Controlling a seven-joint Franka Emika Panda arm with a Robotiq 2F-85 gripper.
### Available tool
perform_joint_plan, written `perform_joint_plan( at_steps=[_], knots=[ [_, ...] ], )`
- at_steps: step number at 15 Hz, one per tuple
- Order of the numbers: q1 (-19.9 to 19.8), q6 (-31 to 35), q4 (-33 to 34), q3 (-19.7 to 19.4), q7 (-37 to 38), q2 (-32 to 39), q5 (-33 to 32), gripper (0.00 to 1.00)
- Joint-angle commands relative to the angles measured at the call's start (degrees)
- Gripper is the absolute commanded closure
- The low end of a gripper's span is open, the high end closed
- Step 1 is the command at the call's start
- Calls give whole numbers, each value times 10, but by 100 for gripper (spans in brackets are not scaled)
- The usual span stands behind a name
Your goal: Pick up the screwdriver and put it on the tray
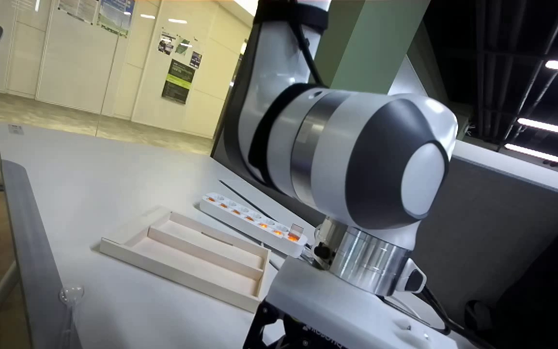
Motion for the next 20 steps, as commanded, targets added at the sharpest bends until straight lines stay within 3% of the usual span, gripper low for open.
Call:
perform_joint_plan(
  at_steps=[1,8,9,14,20],
  knots=[
    [-21,2,22,9,-6,24,-10,48],
    [-44,-1,32,36,-27,30,0,95],
    [-44,2,28,40,-31,23,0,99],
    [-10,36,3,43,-27,-42,-30,95],
    [54,21,20,62,-24,-94,-74,95]
  ],
)
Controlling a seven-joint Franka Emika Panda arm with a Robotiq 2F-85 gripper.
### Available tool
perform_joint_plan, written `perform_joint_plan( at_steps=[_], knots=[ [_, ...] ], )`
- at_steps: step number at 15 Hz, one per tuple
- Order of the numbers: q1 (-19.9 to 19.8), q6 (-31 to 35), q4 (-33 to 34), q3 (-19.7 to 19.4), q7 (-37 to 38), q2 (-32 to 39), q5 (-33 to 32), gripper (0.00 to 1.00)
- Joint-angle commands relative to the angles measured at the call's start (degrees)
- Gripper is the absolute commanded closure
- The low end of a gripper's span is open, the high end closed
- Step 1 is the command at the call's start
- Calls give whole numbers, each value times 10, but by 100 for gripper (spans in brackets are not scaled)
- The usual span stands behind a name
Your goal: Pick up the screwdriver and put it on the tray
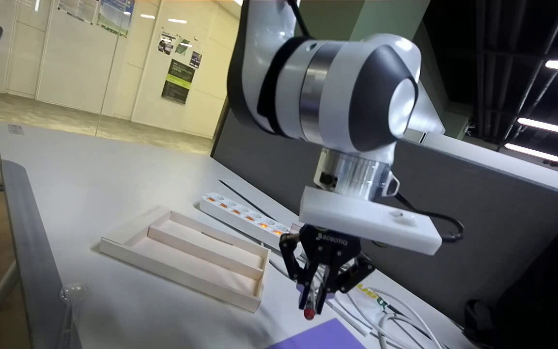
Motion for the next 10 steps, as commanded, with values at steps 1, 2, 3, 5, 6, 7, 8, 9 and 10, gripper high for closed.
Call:
perform_joint_plan(
  at_steps=[1,2,3,5,6,7,8,9,10],
  knots=[
    [40,-11,1,10,7,-29,-32,95],
    [49,-10,2,15,7,-29,-35,95],
    [60,-9,6,17,10,-27,-41,95],
    [80,-8,14,20,17,-19,-56,95],
    [87,-6,17,23,17,-14,-58,95],
    [92,-8,22,26,15,-7,-59,95],
    [96,-8,27,28,14,0,-61,95],
    [100,-8,32,29,14,8,-61,95],
    [110,-8,39,23,24,17,-73,95]
  ],
)
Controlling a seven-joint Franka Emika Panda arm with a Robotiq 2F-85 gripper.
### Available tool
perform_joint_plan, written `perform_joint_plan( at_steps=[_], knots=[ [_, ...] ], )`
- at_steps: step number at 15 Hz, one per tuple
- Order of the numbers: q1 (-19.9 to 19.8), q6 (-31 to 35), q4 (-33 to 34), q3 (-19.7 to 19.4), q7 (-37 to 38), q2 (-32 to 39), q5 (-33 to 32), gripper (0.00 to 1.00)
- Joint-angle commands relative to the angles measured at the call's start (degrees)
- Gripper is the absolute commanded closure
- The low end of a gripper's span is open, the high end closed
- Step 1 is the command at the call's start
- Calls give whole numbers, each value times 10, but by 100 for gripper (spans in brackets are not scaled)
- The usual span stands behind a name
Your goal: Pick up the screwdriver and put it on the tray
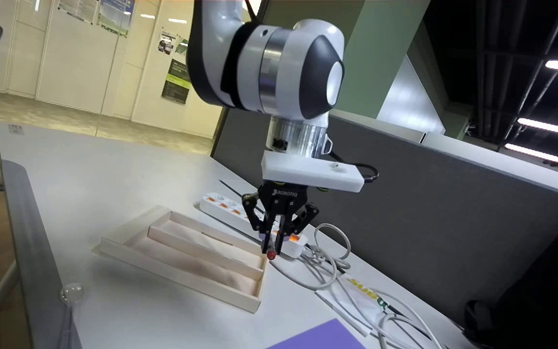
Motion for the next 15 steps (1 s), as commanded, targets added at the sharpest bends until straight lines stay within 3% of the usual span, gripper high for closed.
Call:
perform_joint_plan(
  at_steps=[1,15],
  knots=[
    [15,-9,33,-3,19,34,-30,95],
    [12,-29,79,16,10,126,-20,95]
  ],
)
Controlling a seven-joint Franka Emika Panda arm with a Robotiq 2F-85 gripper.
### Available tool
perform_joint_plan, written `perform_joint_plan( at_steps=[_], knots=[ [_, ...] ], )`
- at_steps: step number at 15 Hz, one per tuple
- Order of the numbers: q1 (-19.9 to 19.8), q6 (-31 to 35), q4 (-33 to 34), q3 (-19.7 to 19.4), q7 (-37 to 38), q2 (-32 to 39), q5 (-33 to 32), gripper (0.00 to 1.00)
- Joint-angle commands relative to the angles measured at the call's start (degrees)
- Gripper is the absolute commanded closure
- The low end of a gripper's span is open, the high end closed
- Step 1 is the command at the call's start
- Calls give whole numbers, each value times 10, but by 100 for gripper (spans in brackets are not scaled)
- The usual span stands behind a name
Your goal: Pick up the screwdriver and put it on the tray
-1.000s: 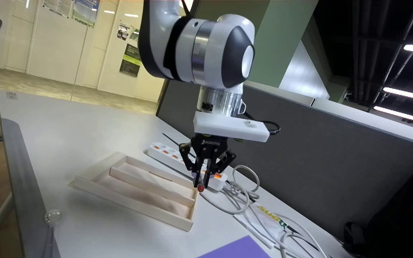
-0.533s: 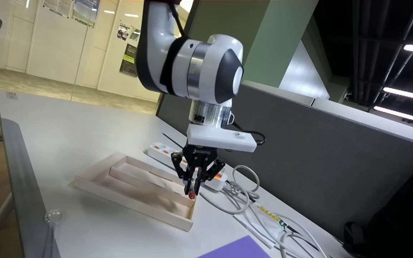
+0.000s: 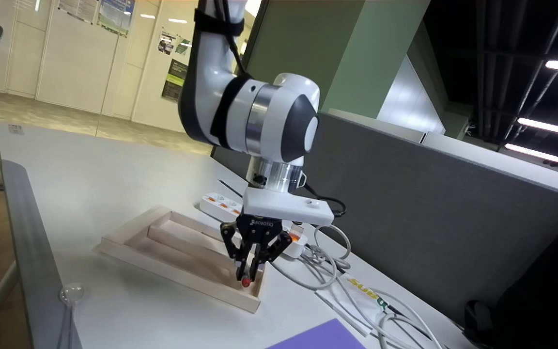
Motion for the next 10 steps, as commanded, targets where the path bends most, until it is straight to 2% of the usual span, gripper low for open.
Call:
perform_joint_plan(
  at_steps=[1,4,5,7,8,10],
  knots=[
    [-4,-17,19,7,10,11,-1,95],
    [-5,-20,19,6,11,10,-1,94],
    [-5,-23,20,5,13,9,0,55],
    [-7,-24,19,5,13,8,2,48],
    [-8,-25,18,5,15,7,3,40],
    [-30,-58,13,30,-8,-2,31,27]
  ],
)
